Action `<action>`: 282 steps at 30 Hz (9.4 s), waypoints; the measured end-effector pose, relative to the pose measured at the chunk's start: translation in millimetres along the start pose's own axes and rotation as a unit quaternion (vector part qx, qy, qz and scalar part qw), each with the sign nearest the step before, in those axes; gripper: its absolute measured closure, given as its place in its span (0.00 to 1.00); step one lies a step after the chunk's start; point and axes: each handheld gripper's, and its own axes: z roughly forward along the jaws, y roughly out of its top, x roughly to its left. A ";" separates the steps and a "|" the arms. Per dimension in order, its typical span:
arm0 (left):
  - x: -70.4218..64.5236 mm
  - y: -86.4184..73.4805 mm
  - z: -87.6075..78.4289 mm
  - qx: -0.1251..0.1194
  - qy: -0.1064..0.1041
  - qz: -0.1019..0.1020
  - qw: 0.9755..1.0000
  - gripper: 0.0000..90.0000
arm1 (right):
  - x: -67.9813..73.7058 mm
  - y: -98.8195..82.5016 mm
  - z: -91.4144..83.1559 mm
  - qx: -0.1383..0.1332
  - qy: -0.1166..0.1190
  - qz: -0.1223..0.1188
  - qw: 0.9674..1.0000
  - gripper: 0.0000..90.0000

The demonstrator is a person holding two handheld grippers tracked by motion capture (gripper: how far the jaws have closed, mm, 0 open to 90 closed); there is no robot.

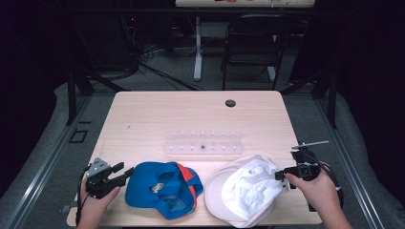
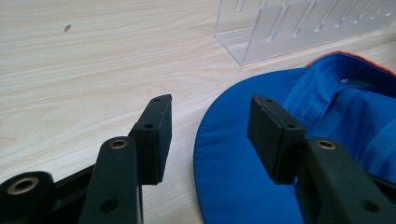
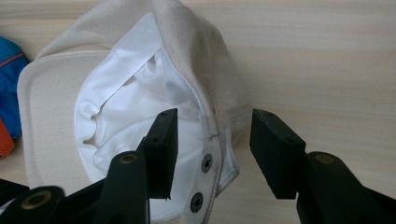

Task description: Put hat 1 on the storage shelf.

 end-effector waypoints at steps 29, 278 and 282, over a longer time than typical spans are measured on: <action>-0.9 -0.3 1.1 0.002 0.000 0.002 1.000 0.56 | 15.2 1.7 13.0 0.063 -0.063 -0.010 0.996 0.91; -108.2 76.2 110.2 -0.022 -0.125 0.028 0.992 0.93 | 166.4 148.4 -1.9 -0.032 0.428 0.109 0.897 0.91; -107.1 72.0 113.7 -0.009 -0.119 0.032 0.992 0.93 | 159.3 148.4 6.4 -0.040 0.410 0.112 0.904 0.91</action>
